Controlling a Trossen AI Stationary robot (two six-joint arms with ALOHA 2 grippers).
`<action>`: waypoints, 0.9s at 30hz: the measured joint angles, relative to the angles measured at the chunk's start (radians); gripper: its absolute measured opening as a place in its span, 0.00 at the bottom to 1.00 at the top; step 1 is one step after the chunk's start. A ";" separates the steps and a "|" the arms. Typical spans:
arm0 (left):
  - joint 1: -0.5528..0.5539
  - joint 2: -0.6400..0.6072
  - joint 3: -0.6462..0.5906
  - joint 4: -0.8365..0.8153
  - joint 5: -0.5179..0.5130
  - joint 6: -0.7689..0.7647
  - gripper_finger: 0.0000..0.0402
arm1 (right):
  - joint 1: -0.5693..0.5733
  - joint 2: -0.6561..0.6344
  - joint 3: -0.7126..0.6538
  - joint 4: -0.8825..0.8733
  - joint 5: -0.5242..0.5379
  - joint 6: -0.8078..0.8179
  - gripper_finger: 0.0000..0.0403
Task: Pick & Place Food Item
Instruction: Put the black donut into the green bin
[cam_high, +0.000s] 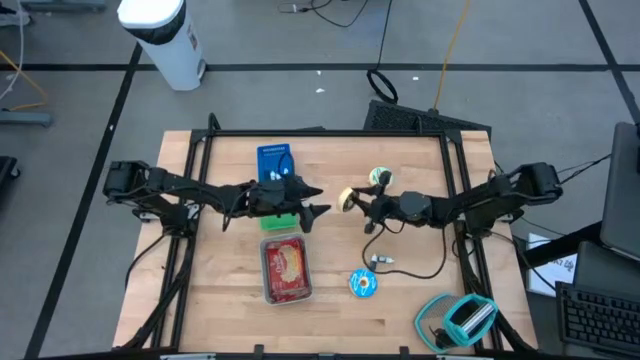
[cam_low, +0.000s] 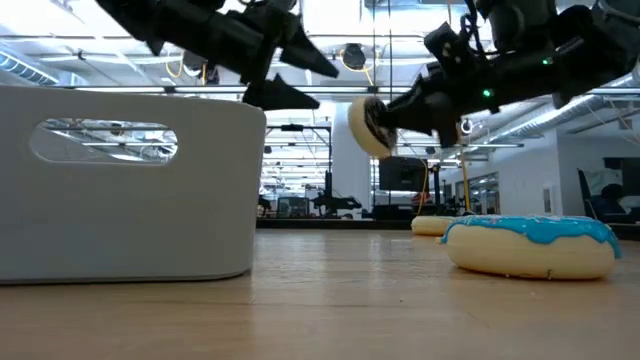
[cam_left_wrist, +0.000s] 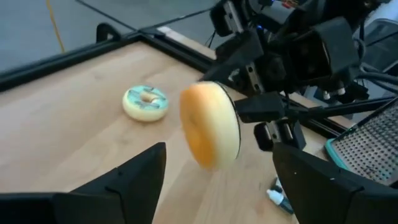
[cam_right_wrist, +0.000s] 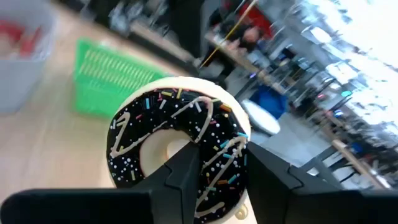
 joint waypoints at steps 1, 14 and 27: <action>-0.003 0.012 0.015 0.003 0.000 0.009 0.75 | -0.004 0.014 0.001 0.041 0.003 -0.008 0.26; 0.005 0.199 0.116 0.094 -0.008 0.059 0.75 | -0.018 0.069 0.001 0.251 0.004 -0.033 0.26; 0.031 0.215 0.130 0.099 -0.064 0.085 0.60 | -0.018 0.069 0.002 0.206 0.002 -0.009 0.26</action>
